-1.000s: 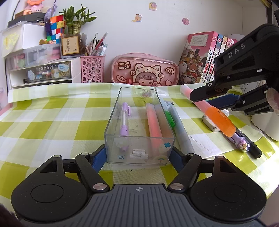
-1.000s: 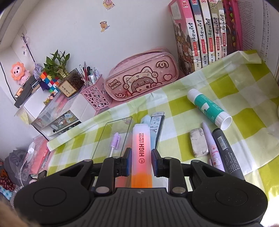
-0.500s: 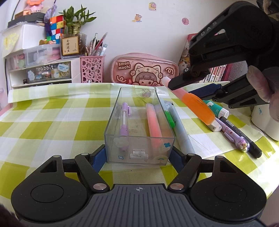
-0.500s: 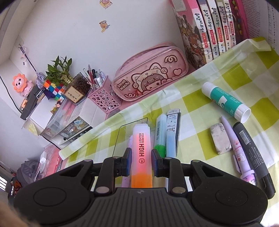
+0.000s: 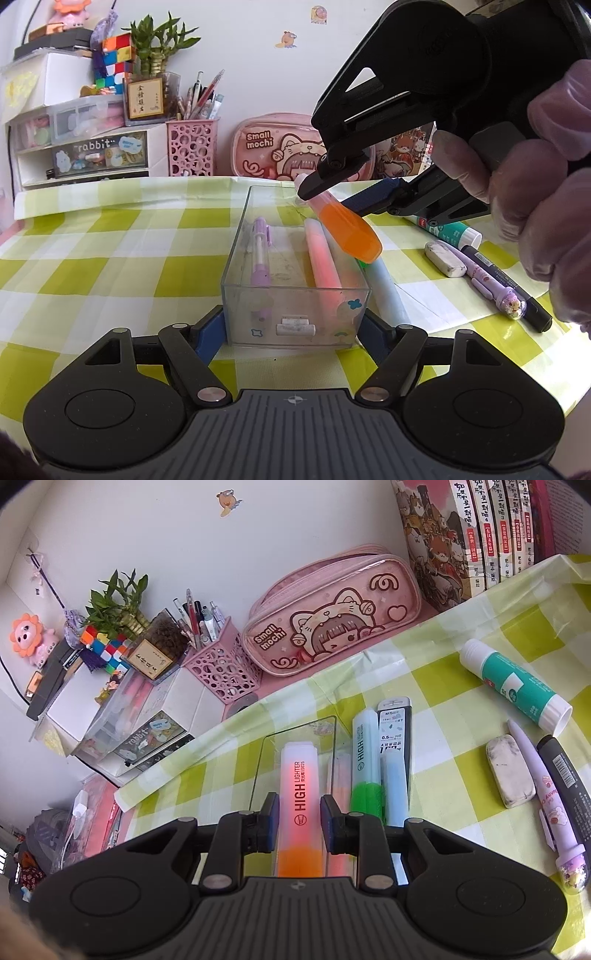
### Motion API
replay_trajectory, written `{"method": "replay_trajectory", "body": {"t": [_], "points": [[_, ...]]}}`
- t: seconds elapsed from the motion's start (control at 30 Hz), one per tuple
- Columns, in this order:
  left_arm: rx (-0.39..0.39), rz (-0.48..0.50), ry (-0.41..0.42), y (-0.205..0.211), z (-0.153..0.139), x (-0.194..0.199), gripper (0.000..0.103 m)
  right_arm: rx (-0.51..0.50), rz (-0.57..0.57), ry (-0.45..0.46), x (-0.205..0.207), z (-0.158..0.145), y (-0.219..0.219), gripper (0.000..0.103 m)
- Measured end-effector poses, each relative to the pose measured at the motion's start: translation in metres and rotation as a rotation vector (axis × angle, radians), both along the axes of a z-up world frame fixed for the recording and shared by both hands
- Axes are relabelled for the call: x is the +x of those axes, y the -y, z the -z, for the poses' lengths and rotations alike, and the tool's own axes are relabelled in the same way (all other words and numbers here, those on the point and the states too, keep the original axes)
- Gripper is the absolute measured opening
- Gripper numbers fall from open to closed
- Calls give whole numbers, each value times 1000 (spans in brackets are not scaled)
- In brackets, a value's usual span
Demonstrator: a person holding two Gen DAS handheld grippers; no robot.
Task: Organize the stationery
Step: 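Lift the orange highlighter with the right gripper and carry it over the box, then lower the orange highlighter into the clear box and open the right gripper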
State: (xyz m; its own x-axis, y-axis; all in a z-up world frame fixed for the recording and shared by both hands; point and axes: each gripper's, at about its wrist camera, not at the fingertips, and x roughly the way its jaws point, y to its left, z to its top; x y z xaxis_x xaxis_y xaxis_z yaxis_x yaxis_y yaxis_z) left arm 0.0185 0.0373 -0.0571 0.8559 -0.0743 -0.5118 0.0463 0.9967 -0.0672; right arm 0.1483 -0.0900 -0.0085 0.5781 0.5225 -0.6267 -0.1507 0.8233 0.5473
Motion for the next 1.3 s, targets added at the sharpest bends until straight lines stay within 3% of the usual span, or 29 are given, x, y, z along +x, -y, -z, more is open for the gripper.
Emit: {"method": "replay_trajectory", "body": {"t": [0.67,0.97,1.3], "points": [[-40,25,6,-8,0,3,75,-90,16,27,5,0,-23,27],[-41,25,7,-8,0,2,75,-85,18,49,2,-5,-19,28],[-41,25,7,-8,0,2,75,-94,30,61,0,-9,-15,37]]}}
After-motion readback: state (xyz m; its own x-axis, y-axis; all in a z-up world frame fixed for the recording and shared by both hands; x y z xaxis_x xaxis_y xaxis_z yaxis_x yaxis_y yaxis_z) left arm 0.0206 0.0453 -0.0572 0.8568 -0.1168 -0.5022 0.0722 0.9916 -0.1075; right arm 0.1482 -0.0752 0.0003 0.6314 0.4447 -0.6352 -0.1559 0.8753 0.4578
